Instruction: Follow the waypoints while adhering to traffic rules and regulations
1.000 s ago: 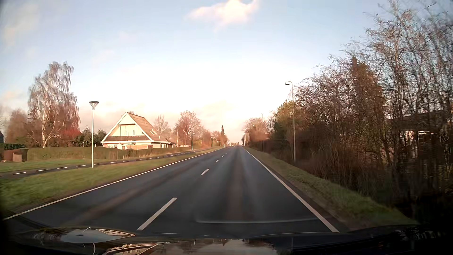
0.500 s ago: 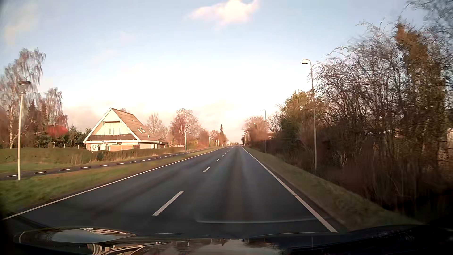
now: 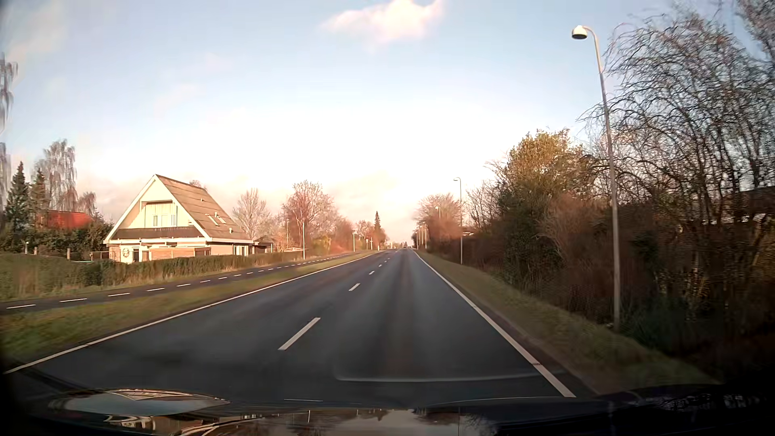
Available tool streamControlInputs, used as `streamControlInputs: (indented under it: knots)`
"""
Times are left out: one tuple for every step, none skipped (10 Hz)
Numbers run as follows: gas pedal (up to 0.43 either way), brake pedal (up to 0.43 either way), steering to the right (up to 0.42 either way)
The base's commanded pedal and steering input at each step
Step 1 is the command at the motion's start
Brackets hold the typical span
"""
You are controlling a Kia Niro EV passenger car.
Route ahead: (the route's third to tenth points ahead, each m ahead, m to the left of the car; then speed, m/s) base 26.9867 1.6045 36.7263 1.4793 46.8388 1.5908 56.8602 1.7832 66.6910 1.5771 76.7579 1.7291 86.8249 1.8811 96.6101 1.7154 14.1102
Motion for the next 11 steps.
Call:
streamControlInputs:
  knots:
    - [0.177,0.000,0.003]
    - [0.177,0.000,0.003]
    - [0.169,0.000,0.001]
    - [0.169,0.000,-0.002]
    - [0.169,0.000,-0.003]
    - [0.169,0.000,-0.003]
    - [0.169,0.000,-0.002]
    - [0.169,0.000,-0.002]
    - [0.169,0.000,-0.001]
    - [0.169,0.000,0.001]
    - [0.169,0.000,0.001]
